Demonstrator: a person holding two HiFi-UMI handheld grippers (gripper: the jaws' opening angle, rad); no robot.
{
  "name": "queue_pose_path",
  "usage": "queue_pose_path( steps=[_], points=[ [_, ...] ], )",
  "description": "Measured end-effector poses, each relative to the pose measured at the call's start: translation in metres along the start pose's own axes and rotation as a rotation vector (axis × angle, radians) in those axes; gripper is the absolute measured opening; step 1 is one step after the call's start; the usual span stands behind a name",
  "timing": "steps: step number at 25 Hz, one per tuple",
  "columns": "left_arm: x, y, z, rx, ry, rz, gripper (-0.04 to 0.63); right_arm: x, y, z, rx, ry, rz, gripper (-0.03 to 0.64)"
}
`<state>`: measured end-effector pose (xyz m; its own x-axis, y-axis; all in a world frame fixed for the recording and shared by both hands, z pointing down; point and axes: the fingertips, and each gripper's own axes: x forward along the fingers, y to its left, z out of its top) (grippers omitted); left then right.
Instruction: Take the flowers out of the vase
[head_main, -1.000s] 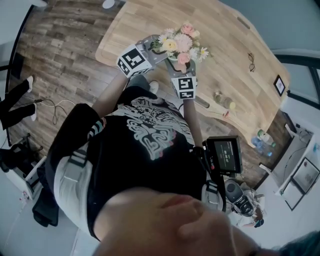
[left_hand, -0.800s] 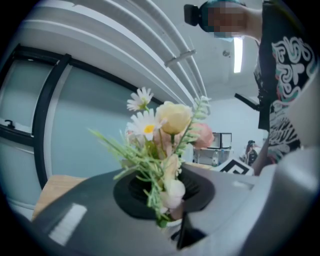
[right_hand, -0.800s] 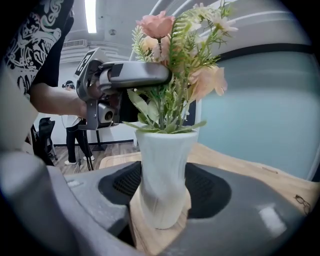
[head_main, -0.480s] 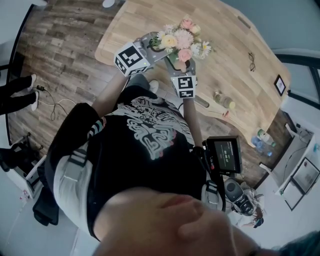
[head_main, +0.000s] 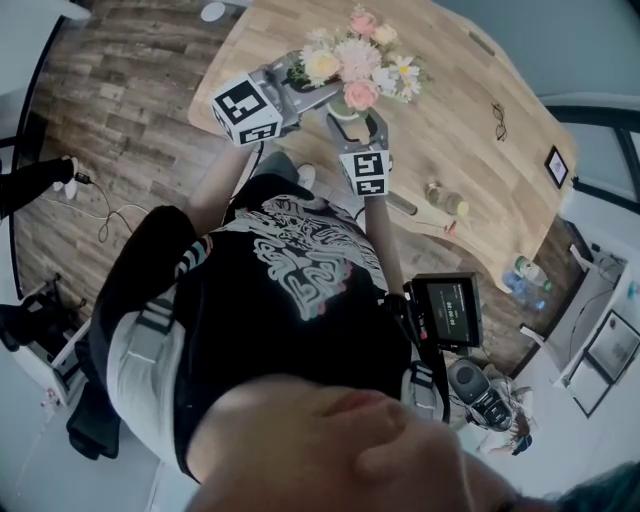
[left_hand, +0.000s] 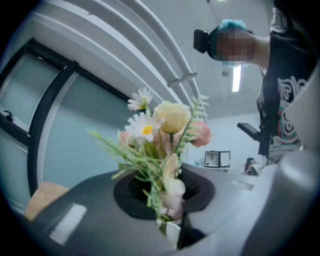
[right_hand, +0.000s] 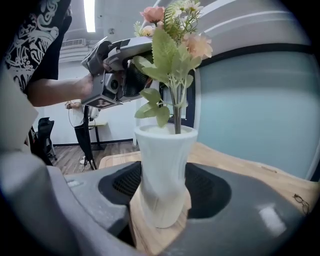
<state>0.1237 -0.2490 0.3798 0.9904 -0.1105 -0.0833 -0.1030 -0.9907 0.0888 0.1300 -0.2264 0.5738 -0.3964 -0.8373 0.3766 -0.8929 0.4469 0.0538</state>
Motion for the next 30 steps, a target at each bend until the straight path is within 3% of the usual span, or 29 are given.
queue_pose_path(
  steps=[6, 13, 19, 25, 30],
  points=[
    [-0.005, 0.004, 0.010, -0.015, -0.020, 0.035, 0.061, -0.003, -0.005, -0.003, 0.006, -0.005, -0.026, 0.278],
    [-0.025, 0.032, 0.029, -0.144, -0.121, 0.124, 0.060, 0.004, -0.012, -0.006, 0.029, 0.016, -0.056, 0.279],
    [-0.043, 0.039, 0.045, -0.132, -0.153, 0.203, 0.060, -0.001, -0.008, -0.004, 0.016, 0.021, -0.062, 0.279],
    [-0.062, 0.022, 0.069, -0.111, -0.190, 0.219, 0.060, -0.017, 0.007, 0.006, 0.023, 0.000, -0.078, 0.279],
    [-0.062, 0.021, 0.072, -0.157, -0.216, 0.222, 0.060, -0.024, 0.005, 0.010, 0.028, -0.004, -0.089, 0.279]
  ],
)
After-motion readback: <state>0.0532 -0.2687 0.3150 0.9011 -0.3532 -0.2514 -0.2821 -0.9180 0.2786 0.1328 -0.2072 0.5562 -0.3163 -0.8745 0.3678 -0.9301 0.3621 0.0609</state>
